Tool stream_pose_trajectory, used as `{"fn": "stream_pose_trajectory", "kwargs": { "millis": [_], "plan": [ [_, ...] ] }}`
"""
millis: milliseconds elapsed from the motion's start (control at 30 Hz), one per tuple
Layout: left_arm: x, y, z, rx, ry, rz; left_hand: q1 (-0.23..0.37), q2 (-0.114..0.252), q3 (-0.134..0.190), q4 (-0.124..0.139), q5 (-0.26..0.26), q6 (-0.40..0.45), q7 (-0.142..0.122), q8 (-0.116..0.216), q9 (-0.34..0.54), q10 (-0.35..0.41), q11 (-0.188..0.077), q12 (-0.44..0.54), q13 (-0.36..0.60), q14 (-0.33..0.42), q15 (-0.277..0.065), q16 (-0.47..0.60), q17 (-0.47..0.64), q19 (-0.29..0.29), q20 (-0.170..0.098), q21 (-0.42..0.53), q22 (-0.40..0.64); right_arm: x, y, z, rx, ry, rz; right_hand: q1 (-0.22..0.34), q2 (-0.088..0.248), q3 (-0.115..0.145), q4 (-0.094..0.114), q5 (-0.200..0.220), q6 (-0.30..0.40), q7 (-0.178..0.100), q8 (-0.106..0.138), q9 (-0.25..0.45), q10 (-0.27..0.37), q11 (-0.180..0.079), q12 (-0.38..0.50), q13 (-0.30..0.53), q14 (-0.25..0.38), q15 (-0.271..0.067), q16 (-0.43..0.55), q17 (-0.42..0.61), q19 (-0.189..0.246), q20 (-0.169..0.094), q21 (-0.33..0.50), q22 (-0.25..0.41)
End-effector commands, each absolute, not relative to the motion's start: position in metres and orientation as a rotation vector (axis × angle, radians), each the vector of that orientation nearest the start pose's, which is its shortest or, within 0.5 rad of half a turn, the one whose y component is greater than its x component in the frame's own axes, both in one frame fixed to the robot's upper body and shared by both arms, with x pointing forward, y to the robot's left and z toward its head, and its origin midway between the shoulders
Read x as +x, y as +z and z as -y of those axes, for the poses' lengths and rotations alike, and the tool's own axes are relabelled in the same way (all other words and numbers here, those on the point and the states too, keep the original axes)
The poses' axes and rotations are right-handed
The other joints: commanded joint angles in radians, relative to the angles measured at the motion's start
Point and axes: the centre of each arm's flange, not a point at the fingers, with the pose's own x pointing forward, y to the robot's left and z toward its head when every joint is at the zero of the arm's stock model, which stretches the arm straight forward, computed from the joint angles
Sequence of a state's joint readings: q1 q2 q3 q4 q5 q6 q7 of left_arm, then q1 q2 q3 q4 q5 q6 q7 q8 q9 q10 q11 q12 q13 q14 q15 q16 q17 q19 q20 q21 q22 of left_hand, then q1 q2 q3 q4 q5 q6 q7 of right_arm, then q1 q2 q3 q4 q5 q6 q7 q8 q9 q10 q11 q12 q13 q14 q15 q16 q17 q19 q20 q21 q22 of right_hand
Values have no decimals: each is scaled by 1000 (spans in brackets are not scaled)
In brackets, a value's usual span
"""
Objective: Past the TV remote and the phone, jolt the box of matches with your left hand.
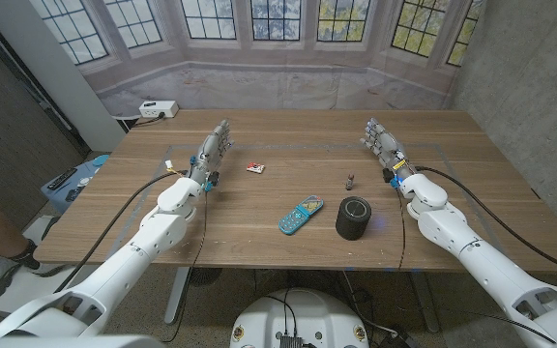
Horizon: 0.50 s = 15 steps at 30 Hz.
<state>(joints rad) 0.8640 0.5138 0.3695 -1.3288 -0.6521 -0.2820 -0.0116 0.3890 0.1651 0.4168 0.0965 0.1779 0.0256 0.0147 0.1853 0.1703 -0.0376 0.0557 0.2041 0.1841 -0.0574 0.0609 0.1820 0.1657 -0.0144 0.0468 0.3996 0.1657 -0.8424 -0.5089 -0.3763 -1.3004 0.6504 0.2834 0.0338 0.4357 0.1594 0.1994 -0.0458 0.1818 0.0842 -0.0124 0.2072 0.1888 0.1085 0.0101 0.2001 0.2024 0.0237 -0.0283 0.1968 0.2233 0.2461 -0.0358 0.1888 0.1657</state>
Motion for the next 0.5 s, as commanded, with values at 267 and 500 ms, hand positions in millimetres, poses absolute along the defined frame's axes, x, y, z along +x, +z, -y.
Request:
{"fn": "stream_pose_trajectory", "kwargs": {
  "millis": [267, 500],
  "plan": [
    [640, -40, -276, 15, -201, 557, 20, 3, 16, -14, 6, 16, 4, 4, 4, 5, 8, 7, 2, 2, 10, 3, 2, 8, 13, 0, 2, 662, -44, 285, 56, 230, 555, 18, 1, 11, -10, 4, 21, 9, 5, 5, 5, 9, 4, 1, 8, 9, 7, -1, 5, -33, 3, 3],
    [635, -36, -275, 75, -207, 553, 31, 5, 26, -27, 7, 17, 5, 3, 4, 5, 6, 5, 2, 1, 11, 0, 1, 10, 15, -6, 2, 663, -42, 287, 46, 227, 569, 21, 0, 14, -14, 2, 24, 12, 4, 4, 0, 14, 3, 1, 3, 10, 6, -3, 0, -32, 2, 3]
  ]
}}
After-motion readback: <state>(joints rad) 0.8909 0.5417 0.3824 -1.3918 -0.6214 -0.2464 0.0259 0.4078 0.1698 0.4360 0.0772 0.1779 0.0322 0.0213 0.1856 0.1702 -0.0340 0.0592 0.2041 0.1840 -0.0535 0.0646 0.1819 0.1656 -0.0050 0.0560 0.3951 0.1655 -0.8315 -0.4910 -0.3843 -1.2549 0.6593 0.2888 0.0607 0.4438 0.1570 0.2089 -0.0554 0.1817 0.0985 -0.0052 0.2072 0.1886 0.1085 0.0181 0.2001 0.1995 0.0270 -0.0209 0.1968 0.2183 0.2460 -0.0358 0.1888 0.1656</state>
